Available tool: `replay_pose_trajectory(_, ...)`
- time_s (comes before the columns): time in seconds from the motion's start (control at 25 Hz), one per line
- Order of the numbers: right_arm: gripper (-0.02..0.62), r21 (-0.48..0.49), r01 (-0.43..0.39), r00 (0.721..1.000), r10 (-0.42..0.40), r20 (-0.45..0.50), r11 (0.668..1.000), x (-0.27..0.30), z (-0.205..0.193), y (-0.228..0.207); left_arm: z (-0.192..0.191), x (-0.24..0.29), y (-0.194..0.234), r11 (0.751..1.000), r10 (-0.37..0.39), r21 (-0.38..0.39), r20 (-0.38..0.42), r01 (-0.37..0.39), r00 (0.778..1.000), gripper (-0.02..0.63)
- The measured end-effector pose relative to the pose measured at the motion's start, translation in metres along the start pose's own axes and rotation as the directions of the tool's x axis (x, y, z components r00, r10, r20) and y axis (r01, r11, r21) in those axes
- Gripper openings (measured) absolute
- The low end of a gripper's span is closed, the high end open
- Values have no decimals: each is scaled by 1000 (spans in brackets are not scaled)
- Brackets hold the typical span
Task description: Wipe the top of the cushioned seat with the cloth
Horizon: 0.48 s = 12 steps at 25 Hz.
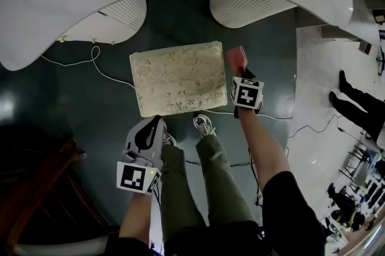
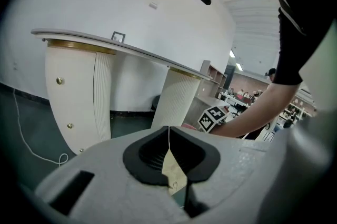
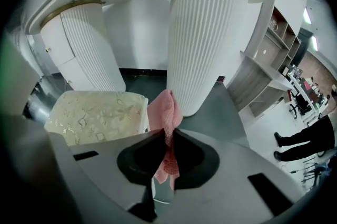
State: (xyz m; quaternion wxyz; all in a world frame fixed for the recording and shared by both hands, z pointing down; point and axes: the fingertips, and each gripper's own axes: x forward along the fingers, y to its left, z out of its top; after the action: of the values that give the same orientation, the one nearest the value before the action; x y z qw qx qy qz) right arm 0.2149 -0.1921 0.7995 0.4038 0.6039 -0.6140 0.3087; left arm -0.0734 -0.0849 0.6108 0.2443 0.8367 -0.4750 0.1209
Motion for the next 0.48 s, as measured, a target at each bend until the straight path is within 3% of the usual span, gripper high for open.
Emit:
replay_pose_trajectory(0.2, 37, 40, -114, 989, 110, 96, 993, -31, 14, 51, 5, -14, 13, 1000, 6, 3, 2, -6, 1000, 20)
replay_pose_trajectory(0.36, 37, 49, -275, 952, 264, 154, 960, -57, 16, 141, 6, -34, 32, 1000, 22, 5, 2, -22, 1000, 20)
replay_pose_trajectory(0.48, 37, 23, -372, 920, 365, 143, 928, -70, 7, 215, 4, -50, 49, 999, 40, 2, 0, -40, 999, 20)
